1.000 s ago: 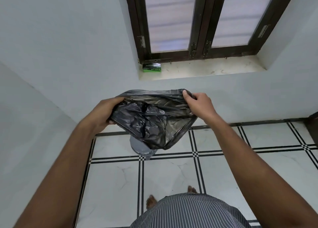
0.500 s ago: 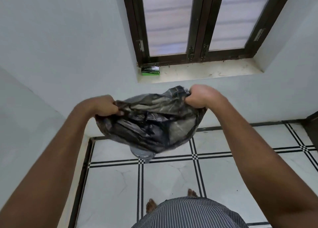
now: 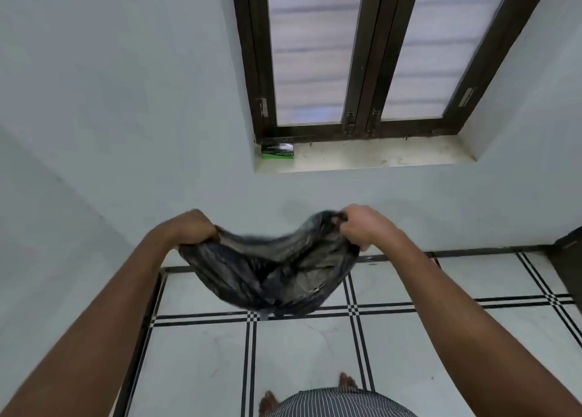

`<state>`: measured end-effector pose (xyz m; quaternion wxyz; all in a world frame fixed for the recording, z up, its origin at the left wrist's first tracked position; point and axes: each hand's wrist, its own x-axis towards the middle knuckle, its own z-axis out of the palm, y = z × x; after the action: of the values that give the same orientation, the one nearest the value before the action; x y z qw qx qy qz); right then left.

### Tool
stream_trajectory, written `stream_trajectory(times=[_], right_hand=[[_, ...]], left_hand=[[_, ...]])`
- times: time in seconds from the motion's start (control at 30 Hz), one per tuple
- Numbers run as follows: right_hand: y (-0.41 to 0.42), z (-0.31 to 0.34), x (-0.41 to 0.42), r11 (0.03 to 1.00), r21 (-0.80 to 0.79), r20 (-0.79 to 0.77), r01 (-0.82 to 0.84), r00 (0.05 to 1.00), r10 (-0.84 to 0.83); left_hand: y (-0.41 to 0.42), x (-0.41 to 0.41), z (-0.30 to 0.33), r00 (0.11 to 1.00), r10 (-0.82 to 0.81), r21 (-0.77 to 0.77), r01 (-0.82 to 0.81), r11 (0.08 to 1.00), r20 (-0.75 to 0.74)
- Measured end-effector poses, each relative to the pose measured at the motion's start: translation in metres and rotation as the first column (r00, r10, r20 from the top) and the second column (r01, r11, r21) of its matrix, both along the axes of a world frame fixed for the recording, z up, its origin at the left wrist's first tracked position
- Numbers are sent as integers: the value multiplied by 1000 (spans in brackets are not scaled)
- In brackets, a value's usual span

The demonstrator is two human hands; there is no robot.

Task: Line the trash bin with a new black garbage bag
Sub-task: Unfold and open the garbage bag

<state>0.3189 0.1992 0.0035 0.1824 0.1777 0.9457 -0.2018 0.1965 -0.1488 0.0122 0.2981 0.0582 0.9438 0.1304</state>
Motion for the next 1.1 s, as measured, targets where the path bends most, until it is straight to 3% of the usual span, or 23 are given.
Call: stream_trajectory(times=[0.1, 0.17, 0.23, 0.3, 0.37, 0.43, 0.47, 0.5, 0.53, 0.57, 0.6, 0.63, 0.67, 0.7, 0.73, 0.77, 0.8, 0.83, 0.87, 0.9, 0.97, 1.03, 1.1], right_hand=[[2, 14, -8, 975, 63, -426, 213, 889, -166], [4, 16, -10, 971, 48, -500, 232, 847, -178], [4, 16, -13, 990, -86, -385, 112, 913, -137], [1, 19, -15, 954, -295, -84, 47, 994, -75], [-7, 36, -16, 947, -320, 149, 36, 989, 13], [-18, 58, -22, 991, -132, 101, 19, 995, -5], [-24, 66, -26, 999, 31, -74, 41, 997, -39], [-26, 69, -30, 979, 157, -364, 132, 929, -67], [-31, 70, -31, 960, 150, -683, 237, 727, -72], [-37, 71, -28, 962, 70, -897, 263, 439, -55], [-42, 71, -24, 977, 14, -976, 214, 217, -33], [-47, 59, -24, 987, 13, -988, 163, 154, -13], [-49, 42, -22, 993, 48, -962, 106, 274, 17], [-49, 20, -20, 992, 109, -832, 56, 551, 61], [-48, 0, -16, 989, 146, -516, -14, 852, 88], [-48, -17, -9, 989, 123, -81, -87, 992, 98], [-48, -30, -2, 994, 29, 268, -103, 959, 91], [-47, -39, 4, 996, -64, 422, -57, 903, 78], [-48, -41, 7, 995, -100, 415, 9, 909, 33], [-48, -41, 5, 994, -73, 291, 77, 955, -52], [-49, -32, -7, 955, -3, -229, 296, 929, -289], [-55, -14, -14, 913, -117, -736, 391, 583, -344], [-60, -6, -13, 951, -144, -936, 275, 275, -221]], left_hand=[[-6, -7, 1, 853, 372, 310, -265, 913, -366], [-10, -9, 3, 777, 453, 395, -287, 873, -437], [-12, -13, 3, 837, 409, 397, -259, 881, -363], [-12, -16, 7, 953, 241, 323, -172, 931, -186], [-8, -18, 22, 998, 68, 199, -68, 978, 7], [-3, -20, 42, 999, -16, 56, 18, 998, -34], [0, -21, 53, 978, -13, -3, 12, 1000, -209], [5, -20, 60, 889, 22, -7, -29, 1000, -458], [8, -17, 64, 726, 102, 92, -53, 994, -681], [11, -7, 67, 533, 222, 252, -16, 967, -817], [13, 5, 69, 369, 305, 358, 82, 930, -878], [14, 16, 65, 276, 301, 358, 186, 915, -913], [12, 21, 49, 260, 215, 283, 266, 921, -941], [8, 20, 23, 327, 52, 159, 308, 938, -943], [2, 15, -5, 502, -155, 12, 313, 950, -851], [-8, 7, -32, 712, -333, -130, 325, 937, -618], [-20, 3, -52, 867, -399, -215, 346, 913, -298], [-32, 0, -68, 927, -374, -206, 360, 910, -34], [-41, -3, -75, 950, -293, -112, 305, 946, 110], [-44, -5, -75, 977, -189, 31, 187, 982, 103], [-41, -8, -63, 969, 106, 296, -35, 955, -225], [-31, -6, -32, 648, 423, 548, -9, 836, -634], [-28, 1, -10, 386, 539, 634, 178, 752, -748]])
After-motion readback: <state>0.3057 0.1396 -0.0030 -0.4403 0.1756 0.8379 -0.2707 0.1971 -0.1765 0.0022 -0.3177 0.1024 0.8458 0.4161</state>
